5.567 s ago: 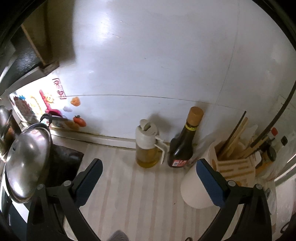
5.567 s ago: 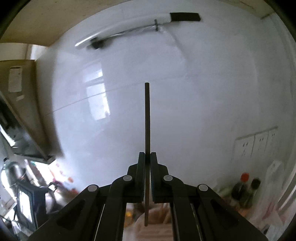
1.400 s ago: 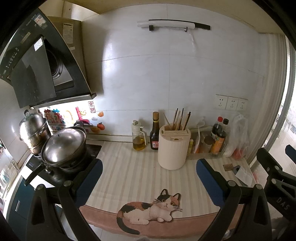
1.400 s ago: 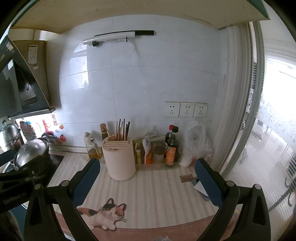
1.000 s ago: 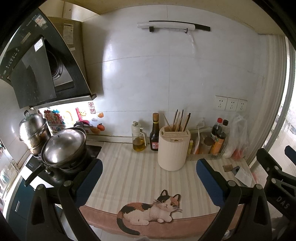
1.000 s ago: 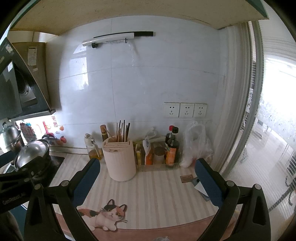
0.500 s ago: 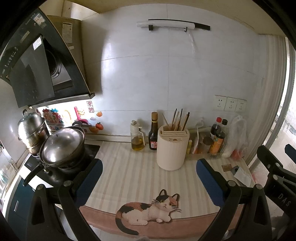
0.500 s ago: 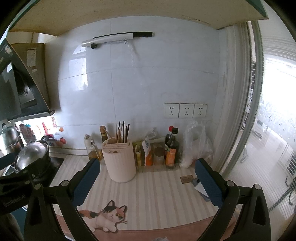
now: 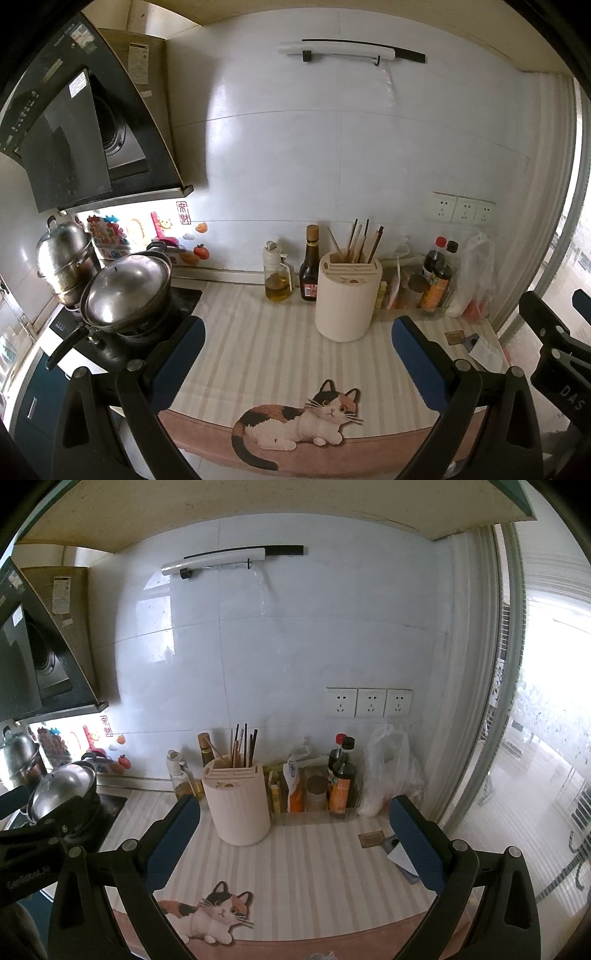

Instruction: Organize utensils

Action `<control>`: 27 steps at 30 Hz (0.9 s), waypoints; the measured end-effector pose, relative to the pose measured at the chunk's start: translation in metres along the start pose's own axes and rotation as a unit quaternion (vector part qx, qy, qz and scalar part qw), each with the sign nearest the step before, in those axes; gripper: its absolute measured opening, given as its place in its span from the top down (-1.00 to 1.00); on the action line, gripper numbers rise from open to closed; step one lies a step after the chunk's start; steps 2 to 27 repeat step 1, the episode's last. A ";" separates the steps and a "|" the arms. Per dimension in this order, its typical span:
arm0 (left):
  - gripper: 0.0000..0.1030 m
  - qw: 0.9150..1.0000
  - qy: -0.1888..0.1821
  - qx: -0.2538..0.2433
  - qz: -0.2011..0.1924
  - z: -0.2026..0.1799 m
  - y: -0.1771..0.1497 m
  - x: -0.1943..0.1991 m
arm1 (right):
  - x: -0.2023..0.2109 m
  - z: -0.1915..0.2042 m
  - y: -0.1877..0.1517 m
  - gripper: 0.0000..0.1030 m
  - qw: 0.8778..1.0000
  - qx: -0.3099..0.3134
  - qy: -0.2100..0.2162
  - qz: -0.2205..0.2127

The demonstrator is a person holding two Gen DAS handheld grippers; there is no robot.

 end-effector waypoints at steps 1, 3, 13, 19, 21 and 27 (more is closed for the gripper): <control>-1.00 1.000 -0.001 0.000 0.001 0.000 0.000 0.000 | 0.000 0.000 0.000 -1.00 1.000 0.000 0.000 0.000; -1.00 1.000 -0.001 0.000 0.001 0.000 0.000 0.000 | 0.000 0.000 0.000 -1.00 1.000 0.000 0.000 0.000; -1.00 1.000 -0.001 0.000 0.001 0.000 0.000 0.000 | 0.000 0.000 0.000 -1.00 1.000 0.000 0.000 0.000; -1.00 1.000 -0.001 0.000 0.001 0.000 0.000 0.000 | 0.000 0.000 0.000 -1.00 1.000 0.000 0.000 0.000; -1.00 1.000 -0.001 0.000 0.001 0.000 0.000 0.000 | 0.000 0.000 0.000 -1.00 1.000 0.000 0.000 0.000; -1.00 1.000 -0.001 0.000 0.001 0.000 0.000 0.000 | 0.000 0.000 0.000 -1.00 1.000 0.000 0.000 0.000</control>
Point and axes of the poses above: each gripper's, at about its wrist camera, not at the fingertips, and x roughly against the way its jaws point, z to its left, y to its top, the point moved 8 cm from there along -x, roughly the way its jaws point, and after that the axes turned 8 degrees about -y, right-handed, at the moved point
